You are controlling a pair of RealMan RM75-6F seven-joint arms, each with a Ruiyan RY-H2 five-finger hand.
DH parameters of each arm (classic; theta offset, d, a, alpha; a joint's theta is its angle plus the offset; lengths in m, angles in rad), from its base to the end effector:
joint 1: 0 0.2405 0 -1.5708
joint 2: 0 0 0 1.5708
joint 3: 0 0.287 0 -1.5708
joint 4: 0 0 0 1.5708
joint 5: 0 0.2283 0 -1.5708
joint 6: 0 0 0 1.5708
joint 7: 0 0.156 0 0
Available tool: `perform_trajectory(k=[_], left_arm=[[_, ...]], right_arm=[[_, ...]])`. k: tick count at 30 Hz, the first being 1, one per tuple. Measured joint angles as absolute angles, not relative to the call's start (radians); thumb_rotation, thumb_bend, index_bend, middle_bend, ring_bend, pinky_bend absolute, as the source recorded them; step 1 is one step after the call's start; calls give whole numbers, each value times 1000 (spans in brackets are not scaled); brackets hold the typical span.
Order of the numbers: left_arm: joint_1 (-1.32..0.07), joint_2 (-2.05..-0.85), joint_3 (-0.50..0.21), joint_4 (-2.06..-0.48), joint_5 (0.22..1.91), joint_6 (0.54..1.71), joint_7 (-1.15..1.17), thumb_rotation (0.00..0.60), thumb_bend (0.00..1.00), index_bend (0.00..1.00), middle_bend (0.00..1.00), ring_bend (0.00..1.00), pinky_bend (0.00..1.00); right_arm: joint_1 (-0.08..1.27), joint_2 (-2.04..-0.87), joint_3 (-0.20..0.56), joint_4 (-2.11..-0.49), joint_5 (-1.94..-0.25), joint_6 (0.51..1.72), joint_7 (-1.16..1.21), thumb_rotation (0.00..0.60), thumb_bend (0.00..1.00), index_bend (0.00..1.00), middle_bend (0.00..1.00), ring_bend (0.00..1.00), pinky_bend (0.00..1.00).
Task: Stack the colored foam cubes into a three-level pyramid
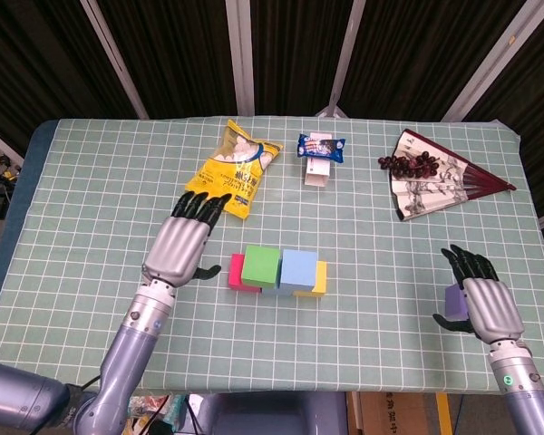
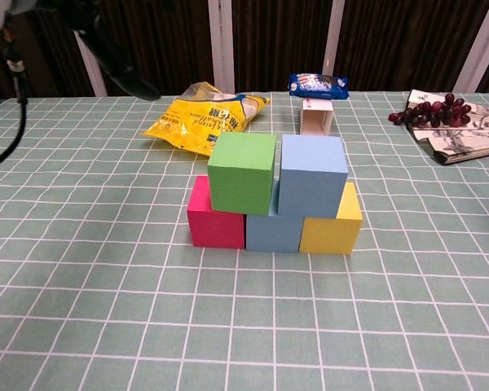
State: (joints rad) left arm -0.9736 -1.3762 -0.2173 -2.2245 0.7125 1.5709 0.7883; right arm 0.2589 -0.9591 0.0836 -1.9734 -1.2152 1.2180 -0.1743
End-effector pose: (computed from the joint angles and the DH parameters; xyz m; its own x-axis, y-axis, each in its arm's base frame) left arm -0.0305 0.3189 0.0664 0.3517 0.0919 0.9316 0.9035 -0.2937 -0.3121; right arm -0.2841 -0.2409 0.1500 0.3213 -0.2310 0.9184 -0.9414 0.0272 0.3362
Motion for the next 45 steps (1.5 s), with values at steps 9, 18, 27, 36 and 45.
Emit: perform_trajectory(k=[9,18,27,36,45], left_arm=[[-787,-1299,-48,-2237,977,1636,661,600,44,0,117,80,55],[-626,-1270,57,-2176,1179,1689,535,600,44,0,117,80,55],[-555,-1264,64,-2139,1258,1673,520,600,45,0,117,80,55],[-521,-1244,18,-2137,1259,1640,505,600,45,0,117,80,55],[-492,-1231,-12,-2149,1274,1611,492,600,44,0,118,80,55]], right_arm=[[276,-985,61,-1915,-1180,1172,-248,600,196,0,0,0,0],[291,-1027,53,-1851,-1147,1151,-292,600,195,0,0,0,0],[320,-1054,67,-1808,-1082,1107,-305,600,195,0,0,0,0],[356,-1077,74,-1749,-960,1055,-366,600,195,0,12,0,0],[368,-1080,70,-1700,-848,1032,-398,600,195,0,183,15,0]])
